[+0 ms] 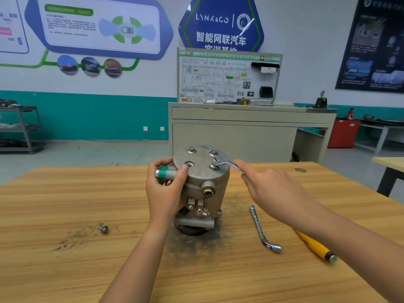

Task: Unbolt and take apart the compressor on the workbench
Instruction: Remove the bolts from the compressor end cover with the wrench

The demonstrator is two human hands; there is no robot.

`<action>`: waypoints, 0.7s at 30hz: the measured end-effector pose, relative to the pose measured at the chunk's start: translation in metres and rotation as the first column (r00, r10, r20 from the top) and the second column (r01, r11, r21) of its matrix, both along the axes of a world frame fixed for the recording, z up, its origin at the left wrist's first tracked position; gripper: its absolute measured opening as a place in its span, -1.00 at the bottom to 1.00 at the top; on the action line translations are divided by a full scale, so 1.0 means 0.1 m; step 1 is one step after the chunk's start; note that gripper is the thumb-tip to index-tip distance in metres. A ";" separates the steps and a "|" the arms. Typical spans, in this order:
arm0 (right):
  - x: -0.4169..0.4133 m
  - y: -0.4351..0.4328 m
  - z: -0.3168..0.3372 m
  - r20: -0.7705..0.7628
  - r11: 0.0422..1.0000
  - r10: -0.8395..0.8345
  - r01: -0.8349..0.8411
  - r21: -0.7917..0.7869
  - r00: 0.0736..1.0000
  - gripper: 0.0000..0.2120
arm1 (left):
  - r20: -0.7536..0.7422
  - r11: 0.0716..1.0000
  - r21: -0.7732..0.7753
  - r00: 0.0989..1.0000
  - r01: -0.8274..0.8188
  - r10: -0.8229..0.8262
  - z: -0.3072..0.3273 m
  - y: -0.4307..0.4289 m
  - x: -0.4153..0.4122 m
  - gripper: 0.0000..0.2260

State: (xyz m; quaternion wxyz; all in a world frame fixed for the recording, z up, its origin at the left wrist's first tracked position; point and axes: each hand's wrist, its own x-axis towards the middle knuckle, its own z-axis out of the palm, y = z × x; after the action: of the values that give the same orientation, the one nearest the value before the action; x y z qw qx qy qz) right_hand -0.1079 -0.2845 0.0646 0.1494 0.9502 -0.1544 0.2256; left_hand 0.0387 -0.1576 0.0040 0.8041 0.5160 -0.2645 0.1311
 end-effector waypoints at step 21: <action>0.68 -0.59 0.16 0.238 0.928 0.233 -0.143 -0.343 0.943 -0.68 | -0.024 0.997 -0.057 0.999 0.047 -0.049 0.06 -0.10 0.17 -0.80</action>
State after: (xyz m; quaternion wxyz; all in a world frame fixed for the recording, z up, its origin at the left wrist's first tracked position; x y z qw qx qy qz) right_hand -0.0398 -0.3440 0.0803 0.2568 0.8831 -0.0422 0.3904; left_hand 0.0554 -0.1676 0.0102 0.8247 0.4880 -0.2627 0.1125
